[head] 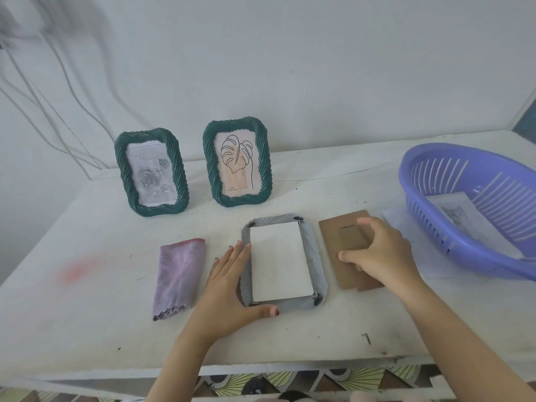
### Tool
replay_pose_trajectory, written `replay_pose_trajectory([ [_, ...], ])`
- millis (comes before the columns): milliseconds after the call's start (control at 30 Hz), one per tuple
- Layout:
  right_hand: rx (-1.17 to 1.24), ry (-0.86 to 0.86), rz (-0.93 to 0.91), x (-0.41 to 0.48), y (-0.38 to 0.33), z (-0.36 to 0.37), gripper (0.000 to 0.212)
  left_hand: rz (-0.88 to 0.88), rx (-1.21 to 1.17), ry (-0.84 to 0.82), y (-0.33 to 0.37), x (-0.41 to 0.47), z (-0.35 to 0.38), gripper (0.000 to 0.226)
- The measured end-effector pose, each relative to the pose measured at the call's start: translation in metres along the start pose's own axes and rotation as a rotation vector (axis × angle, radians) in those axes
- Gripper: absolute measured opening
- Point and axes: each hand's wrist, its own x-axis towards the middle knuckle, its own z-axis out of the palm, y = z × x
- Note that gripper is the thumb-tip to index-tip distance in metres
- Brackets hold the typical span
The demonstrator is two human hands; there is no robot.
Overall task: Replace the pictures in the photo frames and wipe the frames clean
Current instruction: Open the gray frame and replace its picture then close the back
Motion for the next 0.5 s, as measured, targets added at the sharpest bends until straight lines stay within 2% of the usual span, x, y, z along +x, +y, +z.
replay_pose_trajectory([
  [133, 0.196, 0.001, -0.057, 0.003, 0.002, -0.011, 0.043, -0.006, -0.01, -0.014, 0.0, 0.0, -0.001, 0.12],
  [200, 0.252, 0.031, -0.11, 0.006, 0.002, -0.015, 0.034, 0.001, -0.024, -0.013, 0.002, -0.001, -0.002, 0.116],
  [500, 0.471, 0.155, -0.244, 0.0, -0.021, -0.032, 0.024, 0.014, -0.077, 0.015, 0.004, -0.003, -0.005, 0.114],
])
